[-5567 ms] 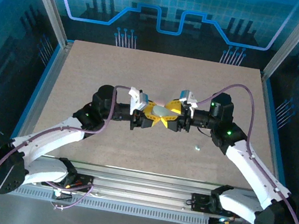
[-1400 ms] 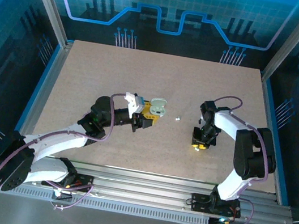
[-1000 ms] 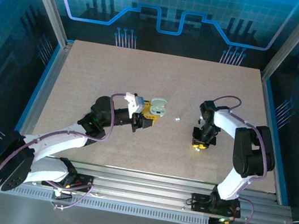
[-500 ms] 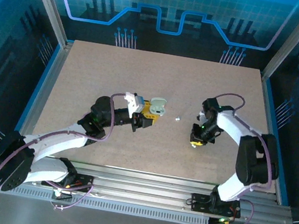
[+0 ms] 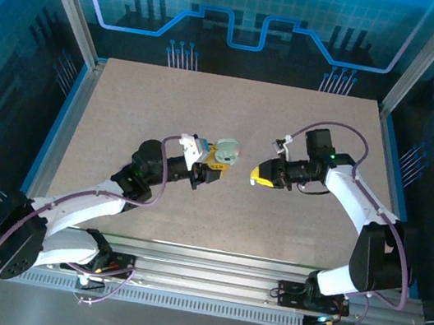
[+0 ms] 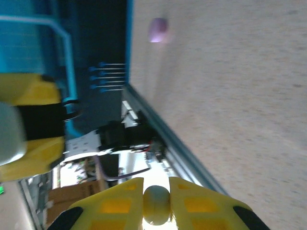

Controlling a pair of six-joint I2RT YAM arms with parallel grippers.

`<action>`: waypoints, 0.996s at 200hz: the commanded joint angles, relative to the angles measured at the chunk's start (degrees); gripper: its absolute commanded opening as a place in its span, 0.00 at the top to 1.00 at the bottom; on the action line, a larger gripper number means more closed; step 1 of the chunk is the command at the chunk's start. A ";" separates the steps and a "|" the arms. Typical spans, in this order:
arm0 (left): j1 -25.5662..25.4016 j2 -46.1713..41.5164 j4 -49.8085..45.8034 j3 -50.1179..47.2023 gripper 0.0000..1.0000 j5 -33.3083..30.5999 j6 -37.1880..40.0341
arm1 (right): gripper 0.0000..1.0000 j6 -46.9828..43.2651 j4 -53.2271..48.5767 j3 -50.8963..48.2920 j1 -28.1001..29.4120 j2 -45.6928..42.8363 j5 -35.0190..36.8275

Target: Insert the wireless bluetooth earbuds into the charging case

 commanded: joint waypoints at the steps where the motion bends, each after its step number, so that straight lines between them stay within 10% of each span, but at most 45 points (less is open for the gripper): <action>1: -0.34 -1.70 -0.77 -0.35 0.65 -1.55 2.24 | 0.82 1.30 2.32 2.37 0.36 -0.25 -10.62; 199: -2.50 6.71 9.77 -1.14 0.65 -7.27 6.54 | 0.82 14.39 6.81 6.82 3.70 -12.01 4.44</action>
